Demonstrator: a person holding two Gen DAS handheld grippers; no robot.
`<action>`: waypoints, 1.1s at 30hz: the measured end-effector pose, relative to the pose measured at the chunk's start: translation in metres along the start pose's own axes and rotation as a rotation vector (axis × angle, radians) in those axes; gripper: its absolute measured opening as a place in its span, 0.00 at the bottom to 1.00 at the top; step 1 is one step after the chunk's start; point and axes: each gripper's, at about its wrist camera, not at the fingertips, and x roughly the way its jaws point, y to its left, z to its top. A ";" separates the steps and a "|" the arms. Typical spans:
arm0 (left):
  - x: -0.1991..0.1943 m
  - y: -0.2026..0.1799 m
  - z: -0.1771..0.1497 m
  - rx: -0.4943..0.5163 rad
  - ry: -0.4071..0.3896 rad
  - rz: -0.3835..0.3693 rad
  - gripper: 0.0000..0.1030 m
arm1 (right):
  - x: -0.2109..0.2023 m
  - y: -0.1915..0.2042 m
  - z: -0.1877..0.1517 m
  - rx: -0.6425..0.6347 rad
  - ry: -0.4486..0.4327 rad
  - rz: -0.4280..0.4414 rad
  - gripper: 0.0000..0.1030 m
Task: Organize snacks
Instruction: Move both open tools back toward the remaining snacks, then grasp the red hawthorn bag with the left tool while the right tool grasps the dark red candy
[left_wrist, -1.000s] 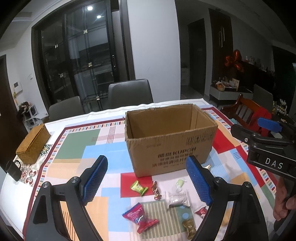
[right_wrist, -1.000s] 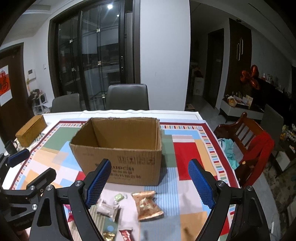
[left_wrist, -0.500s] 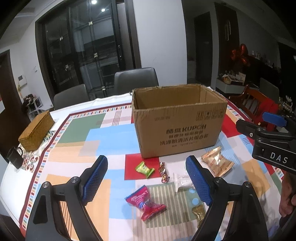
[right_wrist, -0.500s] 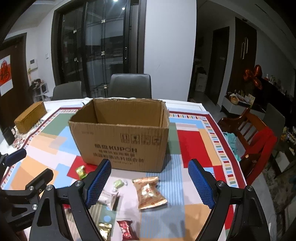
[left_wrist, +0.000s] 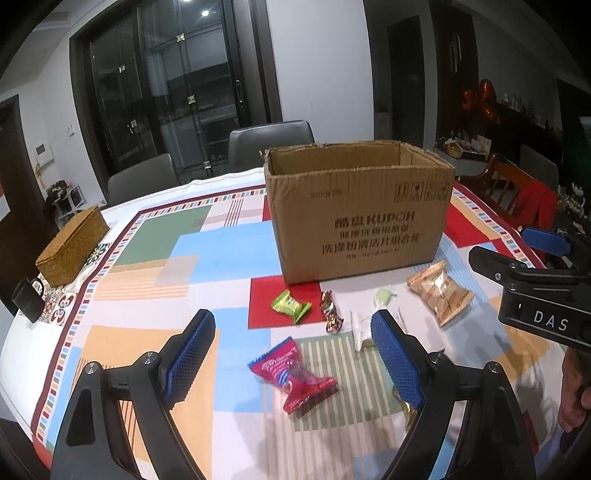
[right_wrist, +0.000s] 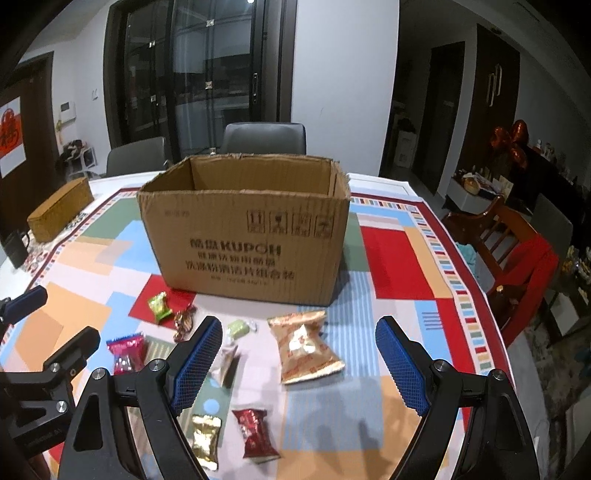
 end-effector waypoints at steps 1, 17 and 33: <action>0.000 0.000 -0.002 -0.001 0.001 -0.002 0.84 | 0.000 0.002 -0.003 -0.003 0.003 -0.002 0.83; 0.008 -0.001 -0.034 0.001 0.045 -0.008 0.84 | 0.006 0.013 -0.042 0.008 0.075 -0.003 0.83; 0.037 0.006 -0.048 0.000 0.089 -0.019 0.84 | 0.022 0.019 -0.066 0.067 0.135 -0.049 0.83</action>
